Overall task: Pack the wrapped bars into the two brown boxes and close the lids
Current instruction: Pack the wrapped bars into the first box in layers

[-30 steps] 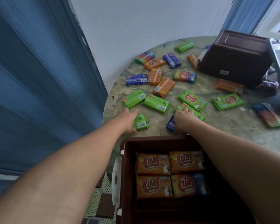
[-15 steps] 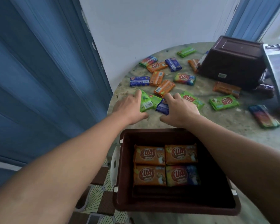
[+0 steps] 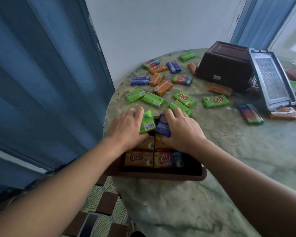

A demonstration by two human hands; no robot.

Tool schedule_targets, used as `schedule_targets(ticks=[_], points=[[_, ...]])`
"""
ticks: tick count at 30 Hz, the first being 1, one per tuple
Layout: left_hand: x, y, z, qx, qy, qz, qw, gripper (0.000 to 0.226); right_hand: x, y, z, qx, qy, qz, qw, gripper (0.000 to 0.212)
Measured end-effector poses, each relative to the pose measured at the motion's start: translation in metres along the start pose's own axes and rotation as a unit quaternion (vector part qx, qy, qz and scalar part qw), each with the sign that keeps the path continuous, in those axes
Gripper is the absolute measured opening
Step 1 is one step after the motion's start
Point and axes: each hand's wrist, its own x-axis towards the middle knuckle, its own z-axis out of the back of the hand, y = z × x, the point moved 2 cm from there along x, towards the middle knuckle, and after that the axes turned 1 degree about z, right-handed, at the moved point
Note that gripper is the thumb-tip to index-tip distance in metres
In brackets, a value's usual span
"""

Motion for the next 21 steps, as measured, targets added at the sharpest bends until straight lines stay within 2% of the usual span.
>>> schedule_targets(ticks=[3,10,12,14,16,21], points=[[-0.021,-0.010,-0.021,-0.004,0.024,-0.005,1.000,0.076,-0.021,0.001,-0.015,-0.002,0.036,0.012,0.999,0.075],[-0.042,0.002,-0.053,-0.050,0.152,-0.065,0.985,0.071,-0.026,0.003,-0.044,0.015,0.142,0.028,0.989,0.071],[-0.045,0.003,-0.057,-0.052,0.156,-0.070,0.984,0.074,-0.026,0.007,-0.053,0.035,0.181,0.020,0.983,0.079],[-0.046,0.002,-0.059,-0.043,0.153,-0.078,0.984,0.074,-0.032,0.009,-0.066,0.053,0.204,0.014,0.977,0.079],[-0.047,0.001,-0.063,-0.024,0.153,-0.087,0.984,0.073,-0.038,0.008,-0.074,0.041,0.212,0.012,0.976,0.069],[-0.047,0.002,-0.066,-0.033,0.156,-0.093,0.983,0.073,-0.033,0.006,-0.074,0.029,0.194,0.003,0.980,0.076]])
